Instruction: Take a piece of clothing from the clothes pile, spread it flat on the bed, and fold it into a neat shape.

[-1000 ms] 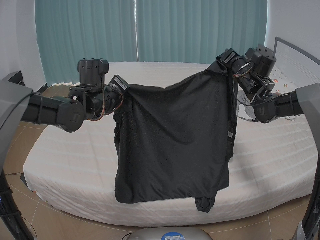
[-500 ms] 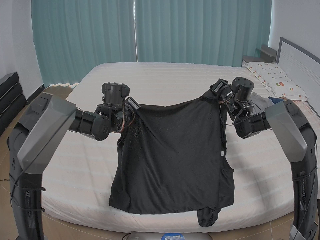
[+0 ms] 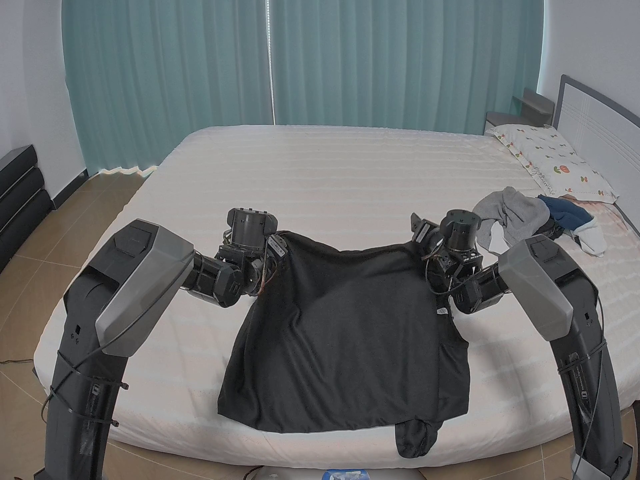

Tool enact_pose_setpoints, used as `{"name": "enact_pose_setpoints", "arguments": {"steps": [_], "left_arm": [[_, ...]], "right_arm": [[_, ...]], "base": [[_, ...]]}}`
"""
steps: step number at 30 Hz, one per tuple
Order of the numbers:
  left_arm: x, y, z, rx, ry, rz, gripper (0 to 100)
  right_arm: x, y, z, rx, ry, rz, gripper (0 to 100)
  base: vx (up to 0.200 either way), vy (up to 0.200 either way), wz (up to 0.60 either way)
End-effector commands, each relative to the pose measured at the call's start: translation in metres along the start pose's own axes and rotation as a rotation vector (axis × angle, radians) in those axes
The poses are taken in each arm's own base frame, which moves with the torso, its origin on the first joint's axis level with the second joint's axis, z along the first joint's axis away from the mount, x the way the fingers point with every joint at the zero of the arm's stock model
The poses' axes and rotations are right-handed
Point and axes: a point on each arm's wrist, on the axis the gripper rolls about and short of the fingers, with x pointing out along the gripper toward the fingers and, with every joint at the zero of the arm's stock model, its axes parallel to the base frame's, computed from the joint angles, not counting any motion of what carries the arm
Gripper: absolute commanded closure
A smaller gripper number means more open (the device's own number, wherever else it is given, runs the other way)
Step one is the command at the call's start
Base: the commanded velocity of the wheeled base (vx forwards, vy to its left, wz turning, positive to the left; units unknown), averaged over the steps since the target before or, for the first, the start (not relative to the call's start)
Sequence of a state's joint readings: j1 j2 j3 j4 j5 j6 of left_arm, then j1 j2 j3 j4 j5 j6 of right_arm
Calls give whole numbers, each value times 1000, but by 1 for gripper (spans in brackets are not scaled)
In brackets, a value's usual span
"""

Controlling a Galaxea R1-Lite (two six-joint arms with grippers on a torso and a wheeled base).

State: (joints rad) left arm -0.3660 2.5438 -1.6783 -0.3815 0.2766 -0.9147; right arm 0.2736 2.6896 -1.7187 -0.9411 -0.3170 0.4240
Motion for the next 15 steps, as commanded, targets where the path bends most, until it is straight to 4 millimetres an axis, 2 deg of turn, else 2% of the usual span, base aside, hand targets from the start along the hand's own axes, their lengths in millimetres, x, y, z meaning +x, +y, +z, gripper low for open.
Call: {"name": "enact_pose_setpoints", "arguments": {"steps": [1, 9, 15], "left_arm": [[28, 26, -19, 57, -23, 106, 0], [36, 54, -11, 65, 4, 253, 0], [35, 67, 6, 35, -4, 297, 0]], "right_arm": [[3, -30, -38, -39, 85, -63, 0], [10, -62, -9, -22, 43, -163, 0], [-5, -72, -5, 35, 129, -171, 0]], "base": [[0, 0, 0], [0, 0, 0], [0, 0, 0]]}}
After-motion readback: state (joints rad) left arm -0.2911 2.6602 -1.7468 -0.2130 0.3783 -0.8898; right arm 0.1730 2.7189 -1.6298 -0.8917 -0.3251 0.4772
